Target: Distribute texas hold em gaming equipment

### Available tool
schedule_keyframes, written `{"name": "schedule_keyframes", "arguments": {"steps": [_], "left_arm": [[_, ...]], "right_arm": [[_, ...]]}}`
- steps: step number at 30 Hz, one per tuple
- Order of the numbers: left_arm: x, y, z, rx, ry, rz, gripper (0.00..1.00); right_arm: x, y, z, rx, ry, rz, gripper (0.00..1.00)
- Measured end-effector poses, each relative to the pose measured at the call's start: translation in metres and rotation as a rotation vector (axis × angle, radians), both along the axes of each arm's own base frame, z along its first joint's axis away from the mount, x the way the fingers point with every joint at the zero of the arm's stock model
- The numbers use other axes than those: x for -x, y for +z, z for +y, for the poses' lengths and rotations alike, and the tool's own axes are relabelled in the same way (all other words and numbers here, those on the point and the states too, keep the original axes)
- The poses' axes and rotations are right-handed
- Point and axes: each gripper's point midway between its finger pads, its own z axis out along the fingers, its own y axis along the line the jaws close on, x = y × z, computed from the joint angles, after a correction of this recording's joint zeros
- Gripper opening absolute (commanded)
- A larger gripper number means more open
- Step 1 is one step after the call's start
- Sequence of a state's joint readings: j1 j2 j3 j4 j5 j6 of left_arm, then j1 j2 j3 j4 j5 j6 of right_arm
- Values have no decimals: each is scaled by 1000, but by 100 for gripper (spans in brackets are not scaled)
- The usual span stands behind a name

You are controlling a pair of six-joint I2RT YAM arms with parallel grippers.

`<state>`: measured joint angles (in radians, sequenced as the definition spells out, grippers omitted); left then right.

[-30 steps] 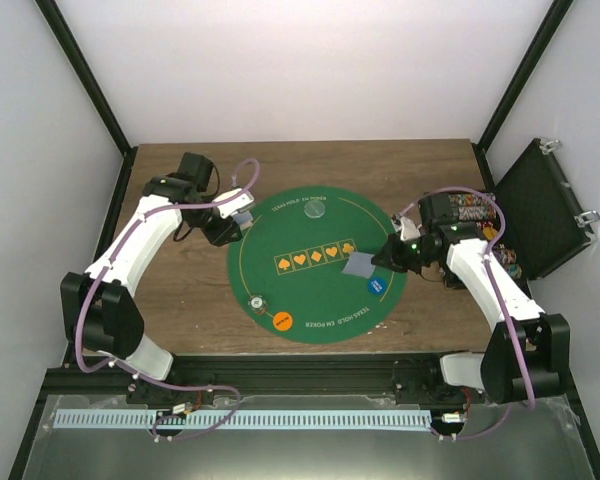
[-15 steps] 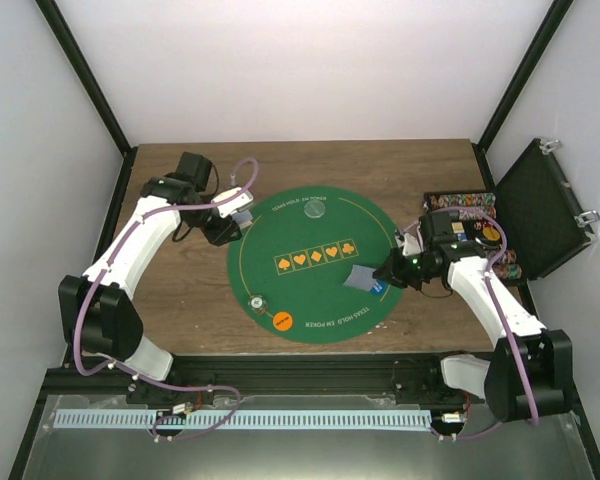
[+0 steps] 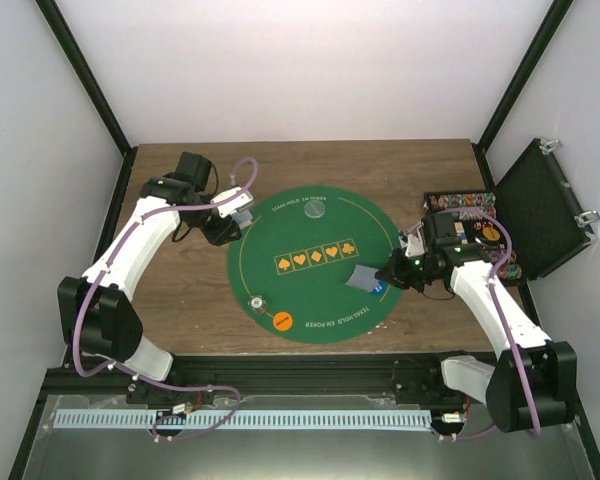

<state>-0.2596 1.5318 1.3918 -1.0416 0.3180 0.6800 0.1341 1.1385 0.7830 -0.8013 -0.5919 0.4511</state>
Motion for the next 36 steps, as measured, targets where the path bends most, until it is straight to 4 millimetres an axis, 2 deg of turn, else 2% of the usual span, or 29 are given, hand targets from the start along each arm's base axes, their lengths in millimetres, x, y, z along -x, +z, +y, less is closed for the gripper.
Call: {"name": "schedule_keyframes", "arguments": {"steps": [5, 8, 14, 17, 22, 25, 27, 36], "left_arm": [[1, 3, 0, 2, 0, -7, 47], [1, 4, 0, 4, 0, -12, 47], [1, 4, 0, 4, 0, -12, 47], [1, 4, 0, 4, 0, -12, 47], [1, 4, 0, 3, 0, -13, 47], [1, 4, 0, 3, 0, -12, 47], [1, 4, 0, 3, 0, -12, 47], [1, 4, 1, 1, 1, -12, 47]], "right_arm": [[2, 3, 6, -39, 17, 12, 1], [8, 1, 20, -58, 85, 19, 1], [49, 3, 97, -102, 486, 9, 1], [63, 3, 128, -94, 675, -21, 2], [64, 15, 155, -79, 927, -198, 1], [56, 24, 164, -34, 1082, -362, 1], [53, 23, 169, 4, 1193, -442, 1], [70, -31, 155, 75, 1570, -456, 1]]}}
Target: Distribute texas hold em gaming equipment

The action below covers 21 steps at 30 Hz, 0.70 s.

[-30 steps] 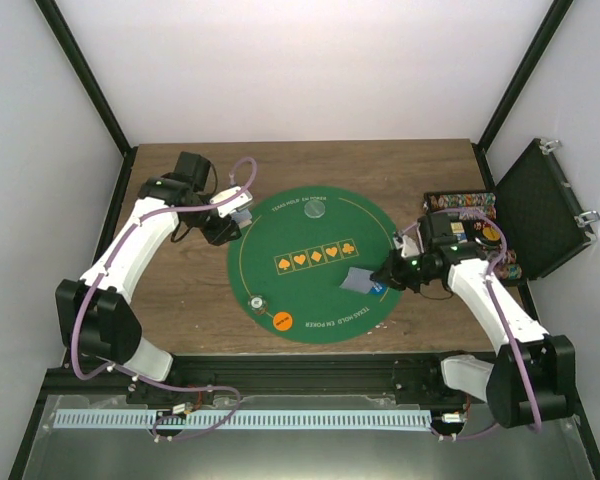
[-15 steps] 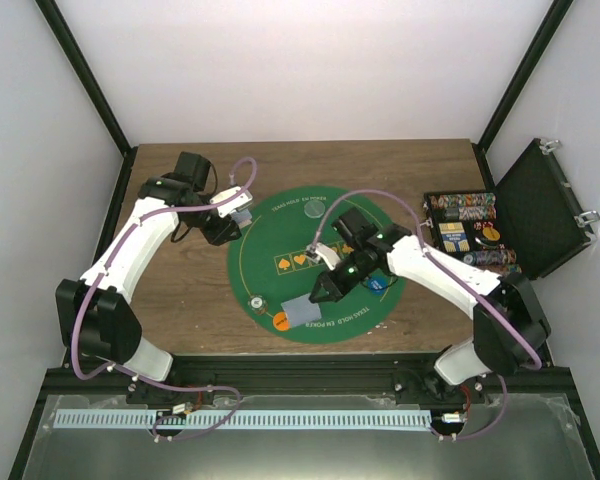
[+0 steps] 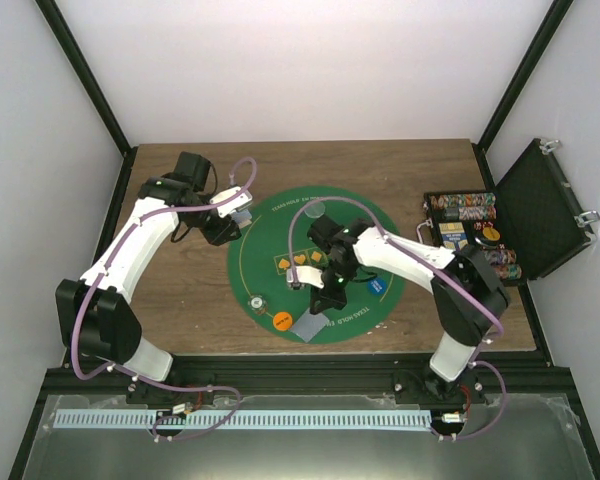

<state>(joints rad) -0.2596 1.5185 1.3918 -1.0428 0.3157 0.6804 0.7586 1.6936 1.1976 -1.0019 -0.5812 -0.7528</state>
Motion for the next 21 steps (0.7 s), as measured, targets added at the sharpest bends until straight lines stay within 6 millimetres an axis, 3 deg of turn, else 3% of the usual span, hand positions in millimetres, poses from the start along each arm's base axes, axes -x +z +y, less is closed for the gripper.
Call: {"name": "schedule_keyframes", "arguments": {"steps": [10, 21], "left_arm": [[1, -1, 1, -3, 0, 5, 47], [1, -1, 2, -14, 5, 4, 47]], "right_arm": [[-13, -50, 12, 59, 190, -137, 1], [-30, -56, 30, 30, 290, -317, 1]]}}
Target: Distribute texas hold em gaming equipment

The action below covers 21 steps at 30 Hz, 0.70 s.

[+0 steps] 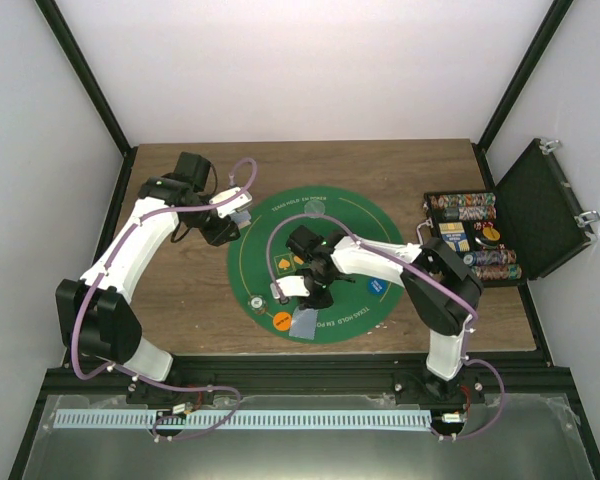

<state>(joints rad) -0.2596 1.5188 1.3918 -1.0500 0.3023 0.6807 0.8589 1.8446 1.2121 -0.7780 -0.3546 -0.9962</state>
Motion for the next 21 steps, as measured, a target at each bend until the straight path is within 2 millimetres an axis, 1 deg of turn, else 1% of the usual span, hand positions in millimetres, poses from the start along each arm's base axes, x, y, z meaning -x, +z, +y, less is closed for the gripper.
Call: {"name": "schedule_keyframes", "arguments": {"steps": [11, 13, 14, 15, 18, 20, 21], "left_arm": [[0, -1, 1, -5, 2, 3, 48], [0, -1, 1, -6, 2, 2, 48], [0, -1, 1, -7, 2, 2, 48], [0, -1, 1, -7, 2, 2, 48], [1, -1, 1, -8, 1, 5, 48], [2, -1, 2, -9, 0, 7, 48], [2, -1, 2, -10, 0, 7, 48]], "right_arm": [[4, 1, -4, 15, -10, 13, 1], [5, 1, -5, 16, -17, 20, 3], [6, 1, -6, 16, -22, 24, 6], [7, 0, -7, 19, -27, 28, 13], [8, -2, -11, 25, -55, 24, 43], [4, 2, -9, 11, -79, -1, 48], [0, 6, -7, -8, -91, -28, 52]]}}
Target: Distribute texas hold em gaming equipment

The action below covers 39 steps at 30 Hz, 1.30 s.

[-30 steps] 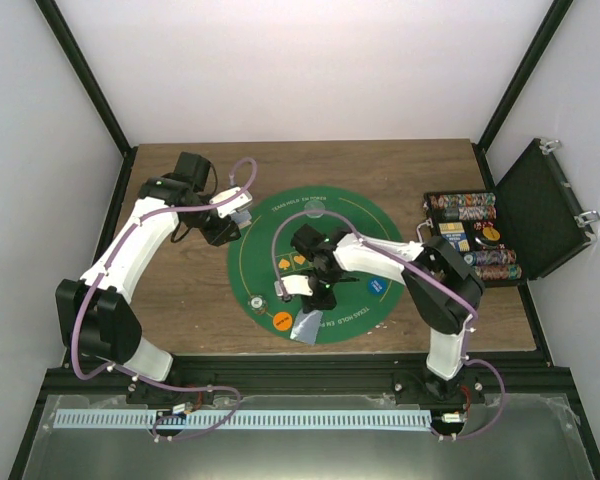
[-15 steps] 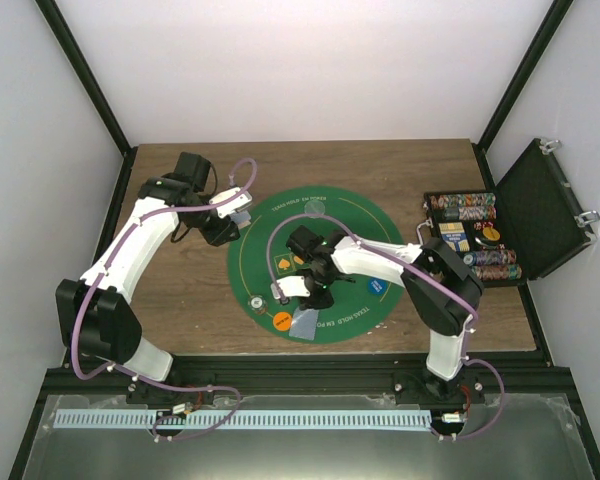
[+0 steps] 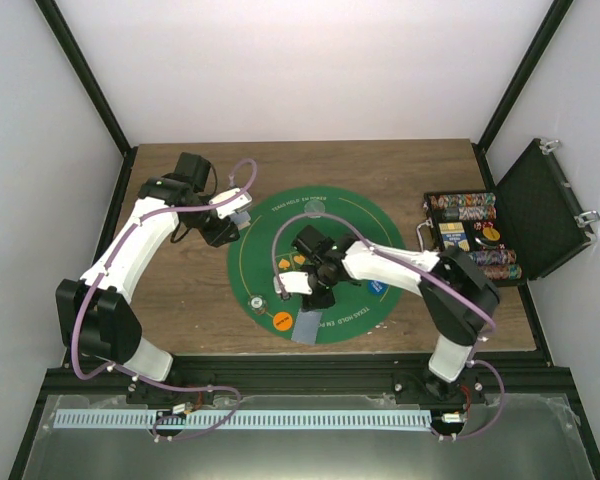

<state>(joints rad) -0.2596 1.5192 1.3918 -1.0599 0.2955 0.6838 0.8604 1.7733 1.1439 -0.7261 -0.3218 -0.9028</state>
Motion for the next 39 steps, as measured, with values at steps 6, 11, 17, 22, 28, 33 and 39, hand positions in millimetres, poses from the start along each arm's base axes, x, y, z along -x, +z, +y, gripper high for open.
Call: {"name": "schedule_keyframes", "arguments": {"steps": [6, 11, 17, 22, 28, 33, 39], "left_arm": [[1, 0, 0, -3, 0, 4, 49], [3, -1, 1, -4, -6, 9, 49], [7, 3, -2, -3, -40, 21, 49], [22, 9, -19, -8, -134, 30, 49], [39, 20, -36, 25, -209, 56, 49], [43, 28, -42, 54, -230, 59, 49], [46, 29, -45, 65, -237, 67, 49]], "right_arm": [[-31, 64, 12, -205, -126, -248, 77], [-66, 162, 11, -518, -379, -389, 100], [-122, 243, -27, -880, -715, -133, 100], [-150, 261, -29, -1014, -791, 261, 98], [-151, 246, 2, -963, -755, 580, 96], [-135, 234, 26, -908, -716, 706, 89], [-124, 219, 58, -858, -683, 830, 88]]}}
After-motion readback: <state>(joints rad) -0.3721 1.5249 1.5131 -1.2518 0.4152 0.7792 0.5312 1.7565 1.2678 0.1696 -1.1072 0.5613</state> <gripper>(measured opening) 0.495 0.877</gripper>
